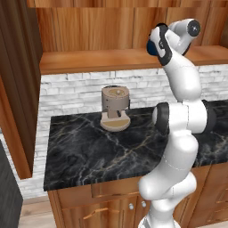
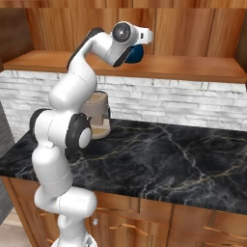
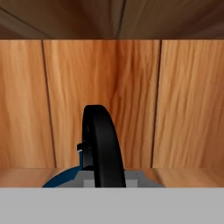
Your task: Open the cabinet, pick the kettle from the cabinet, and place it in the sink.
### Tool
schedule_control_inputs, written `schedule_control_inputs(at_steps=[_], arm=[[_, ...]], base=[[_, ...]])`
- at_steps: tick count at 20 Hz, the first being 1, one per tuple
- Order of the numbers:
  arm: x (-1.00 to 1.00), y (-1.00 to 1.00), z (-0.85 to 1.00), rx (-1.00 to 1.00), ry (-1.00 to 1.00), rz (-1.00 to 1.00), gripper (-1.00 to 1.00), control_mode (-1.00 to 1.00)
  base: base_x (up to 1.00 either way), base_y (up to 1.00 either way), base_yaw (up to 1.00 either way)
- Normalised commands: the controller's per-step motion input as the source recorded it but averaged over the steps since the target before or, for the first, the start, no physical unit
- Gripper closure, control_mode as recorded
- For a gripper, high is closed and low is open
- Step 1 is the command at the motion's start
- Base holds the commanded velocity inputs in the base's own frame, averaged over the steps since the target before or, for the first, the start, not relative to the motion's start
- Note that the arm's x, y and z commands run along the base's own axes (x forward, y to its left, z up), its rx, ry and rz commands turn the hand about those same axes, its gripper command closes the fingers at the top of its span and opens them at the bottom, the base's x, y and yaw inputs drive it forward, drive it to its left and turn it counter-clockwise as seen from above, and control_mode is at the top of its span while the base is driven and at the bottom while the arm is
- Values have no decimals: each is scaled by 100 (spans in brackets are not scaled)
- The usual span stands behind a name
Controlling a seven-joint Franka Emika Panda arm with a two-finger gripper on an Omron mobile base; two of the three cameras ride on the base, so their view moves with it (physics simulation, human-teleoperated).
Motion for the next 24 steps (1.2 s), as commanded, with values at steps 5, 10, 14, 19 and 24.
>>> schedule_control_inputs(at_steps=[5,10,14,19,24], arm=[[-32,-3,0,7,0,0,100,-100],[-40,0,0,3,-2,0,100,-100],[-47,0,0,2,-7,0,100,-100],[-47,0,0,1,-6,0,100,-100],[-46,0,0,0,-1,0,100,-100]], base=[[0,0,0],[0,0,0],[0,0,0],[0,0,0],[0,0,0]])
